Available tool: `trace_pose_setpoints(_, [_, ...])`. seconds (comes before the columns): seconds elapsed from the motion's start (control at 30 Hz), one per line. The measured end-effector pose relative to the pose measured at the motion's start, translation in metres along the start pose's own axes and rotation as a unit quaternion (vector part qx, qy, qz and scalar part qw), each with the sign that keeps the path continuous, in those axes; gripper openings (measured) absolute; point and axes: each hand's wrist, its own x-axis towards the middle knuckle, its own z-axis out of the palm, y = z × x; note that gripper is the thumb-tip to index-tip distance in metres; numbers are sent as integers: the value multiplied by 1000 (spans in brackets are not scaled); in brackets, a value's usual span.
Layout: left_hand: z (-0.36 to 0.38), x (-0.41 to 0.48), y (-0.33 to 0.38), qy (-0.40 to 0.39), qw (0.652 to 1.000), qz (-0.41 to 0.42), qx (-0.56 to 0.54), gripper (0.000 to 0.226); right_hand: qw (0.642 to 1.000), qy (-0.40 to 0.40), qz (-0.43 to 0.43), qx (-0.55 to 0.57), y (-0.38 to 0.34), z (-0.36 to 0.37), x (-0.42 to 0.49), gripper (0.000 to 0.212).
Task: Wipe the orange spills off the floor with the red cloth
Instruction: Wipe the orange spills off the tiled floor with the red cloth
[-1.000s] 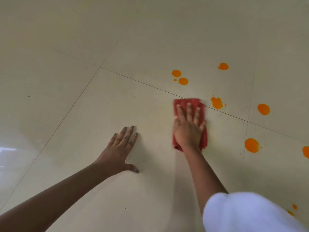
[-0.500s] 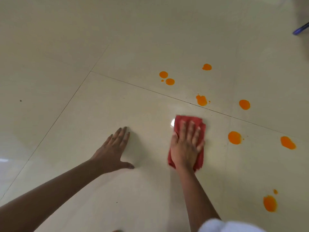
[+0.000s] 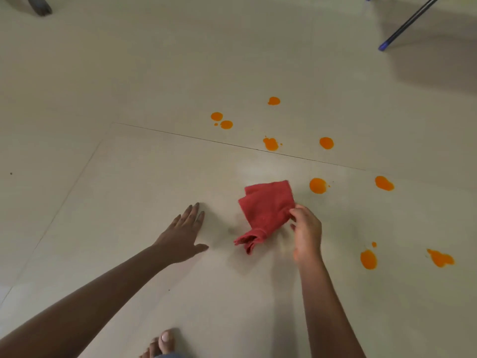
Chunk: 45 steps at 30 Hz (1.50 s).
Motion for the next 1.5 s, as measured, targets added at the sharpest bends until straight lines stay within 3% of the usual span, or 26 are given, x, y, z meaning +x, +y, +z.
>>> trace_pose_setpoints(0.07, [-2,7,19,5,1000,26,8,85,993,75,2,-95,1,-28,7,32])
trace_pose_setpoints(0.13, [-3,20,39,15,998,55,15,84,946,108,-76,-297,12,-30,5,42])
trace_pose_setpoints(0.23, [-3,42,60,25,994,99,41,83,855,16,-173,-488,35,6,-2,49])
trace_pose_setpoints(0.37, [2,59,58,26,991,117,64,90,751,-112,-219,-613,74,22,-1,55])
trace_pose_setpoints(0.43, [5,67,65,24,987,141,72,93,753,-89,-219,-614,86,-8,2,55])
trace_pose_setpoints(0.5, [6,70,76,25,981,172,82,96,766,-17,-209,-607,94,-55,0,55])
trace_pose_setpoints(0.63, [4,89,108,31,964,234,123,96,765,88,-130,-624,79,-126,46,54])
trace_pose_setpoints(0.7, [2,99,120,40,957,249,142,95,762,67,-110,-634,70,-110,69,55])
trace_pose_setpoints(0.83, [1,113,145,32,954,266,133,95,736,16,-187,-650,96,-102,21,53])
trace_pose_setpoints(0.9, [4,117,159,18,949,287,130,95,743,46,-158,-649,110,-147,-6,53])
trace_pose_setpoints(1.0, [13,116,170,5,941,293,170,101,749,120,-103,-644,95,-212,22,53])
trace_pose_setpoints(1.13, [22,118,174,-2,944,283,171,109,766,127,-55,-628,65,-195,105,52])
trace_pose_setpoints(1.27, [20,116,188,1,946,297,128,111,739,0,-218,-637,92,-145,47,50])
trace_pose_setpoints(1.33, [21,117,193,7,941,307,142,109,739,-7,-227,-634,112,-172,-1,51])
trace_pose_setpoints(1.5, [21,117,193,0,939,305,160,109,761,124,-107,-628,78,-240,67,49])
